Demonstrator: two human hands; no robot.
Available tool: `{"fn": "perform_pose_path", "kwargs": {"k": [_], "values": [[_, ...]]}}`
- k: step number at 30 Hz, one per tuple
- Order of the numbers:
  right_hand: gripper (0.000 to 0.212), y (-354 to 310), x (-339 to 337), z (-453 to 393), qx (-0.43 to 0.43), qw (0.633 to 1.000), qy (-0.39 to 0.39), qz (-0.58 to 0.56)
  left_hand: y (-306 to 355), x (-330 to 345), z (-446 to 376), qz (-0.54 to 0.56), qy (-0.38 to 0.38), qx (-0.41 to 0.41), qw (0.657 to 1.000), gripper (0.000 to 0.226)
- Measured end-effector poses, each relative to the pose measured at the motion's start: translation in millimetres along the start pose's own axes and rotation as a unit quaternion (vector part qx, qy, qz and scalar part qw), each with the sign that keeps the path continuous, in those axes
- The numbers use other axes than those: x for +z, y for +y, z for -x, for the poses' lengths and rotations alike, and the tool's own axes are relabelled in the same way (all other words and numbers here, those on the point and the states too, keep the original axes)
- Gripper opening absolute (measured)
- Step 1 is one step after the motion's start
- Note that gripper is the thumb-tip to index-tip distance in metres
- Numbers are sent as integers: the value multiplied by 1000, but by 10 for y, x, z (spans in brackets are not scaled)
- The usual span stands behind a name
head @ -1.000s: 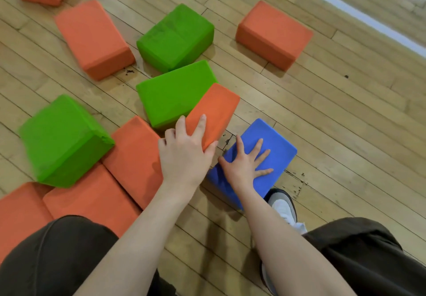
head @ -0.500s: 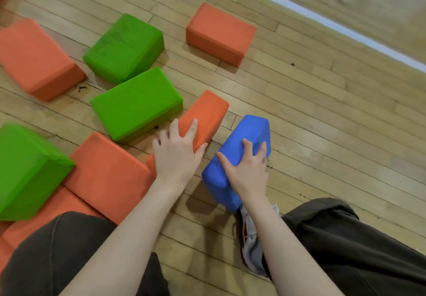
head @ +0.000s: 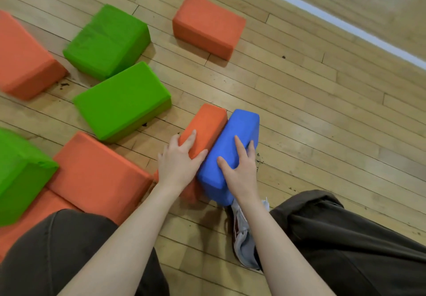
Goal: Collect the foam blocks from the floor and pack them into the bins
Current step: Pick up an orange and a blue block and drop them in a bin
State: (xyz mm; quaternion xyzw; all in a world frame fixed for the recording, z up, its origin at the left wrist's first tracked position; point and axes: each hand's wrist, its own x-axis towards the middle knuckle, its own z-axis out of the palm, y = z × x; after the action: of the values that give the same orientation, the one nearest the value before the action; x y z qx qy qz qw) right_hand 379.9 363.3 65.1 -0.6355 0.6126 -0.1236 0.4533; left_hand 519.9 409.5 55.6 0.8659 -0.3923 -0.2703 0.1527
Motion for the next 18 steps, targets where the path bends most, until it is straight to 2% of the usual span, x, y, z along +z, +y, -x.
{"fn": "perform_pose_path", "kwargs": {"k": [2, 5, 8, 10, 14, 18], "values": [[68, -8, -4, -18, -32, 999, 1, 2, -2, -16, 7, 36, 9, -5, 999, 60], [64, -57, 13, -85, -80, 997, 3, -18, -6, -132, -13, 34, 63, 4, 997, 59], [62, -151, 64, -237, -120, 991, -27, -43, -32, -223, -53, 26, 126, -4, 992, 59], [59, -187, 126, -359, -128, 990, -55, -12, -70, -203, -90, 20, 142, -26, 989, 60], [54, -128, 275, -382, -80, 990, -32, 113, -191, -76, -145, -17, 101, -36, 994, 62], [80, -75, 376, -311, -13, 991, 11, 129, -308, 2, -95, -4, 82, -27, 996, 63]]}}
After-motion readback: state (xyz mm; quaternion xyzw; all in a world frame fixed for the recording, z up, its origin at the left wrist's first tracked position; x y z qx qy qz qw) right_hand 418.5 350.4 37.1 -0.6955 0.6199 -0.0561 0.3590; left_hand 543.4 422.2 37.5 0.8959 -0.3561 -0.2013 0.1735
